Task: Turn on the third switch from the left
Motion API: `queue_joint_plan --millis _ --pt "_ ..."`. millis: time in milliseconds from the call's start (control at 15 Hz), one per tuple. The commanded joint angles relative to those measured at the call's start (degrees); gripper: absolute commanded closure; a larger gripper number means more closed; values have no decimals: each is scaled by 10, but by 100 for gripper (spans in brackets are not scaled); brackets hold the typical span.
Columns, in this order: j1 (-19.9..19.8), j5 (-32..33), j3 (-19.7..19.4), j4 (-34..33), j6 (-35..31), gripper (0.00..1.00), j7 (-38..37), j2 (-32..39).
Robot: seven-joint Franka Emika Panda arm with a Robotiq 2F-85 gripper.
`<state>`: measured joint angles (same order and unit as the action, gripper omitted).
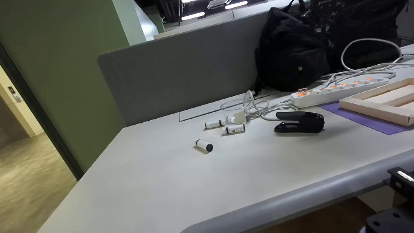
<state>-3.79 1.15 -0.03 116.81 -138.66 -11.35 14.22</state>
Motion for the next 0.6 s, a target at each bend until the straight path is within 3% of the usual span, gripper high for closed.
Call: queue_joint_plan --millis 0,533 --pt "17 -5 -15 -9 -15 100 -18 35" --pt "52 -1 -39 -30 -66 100 -55 148"
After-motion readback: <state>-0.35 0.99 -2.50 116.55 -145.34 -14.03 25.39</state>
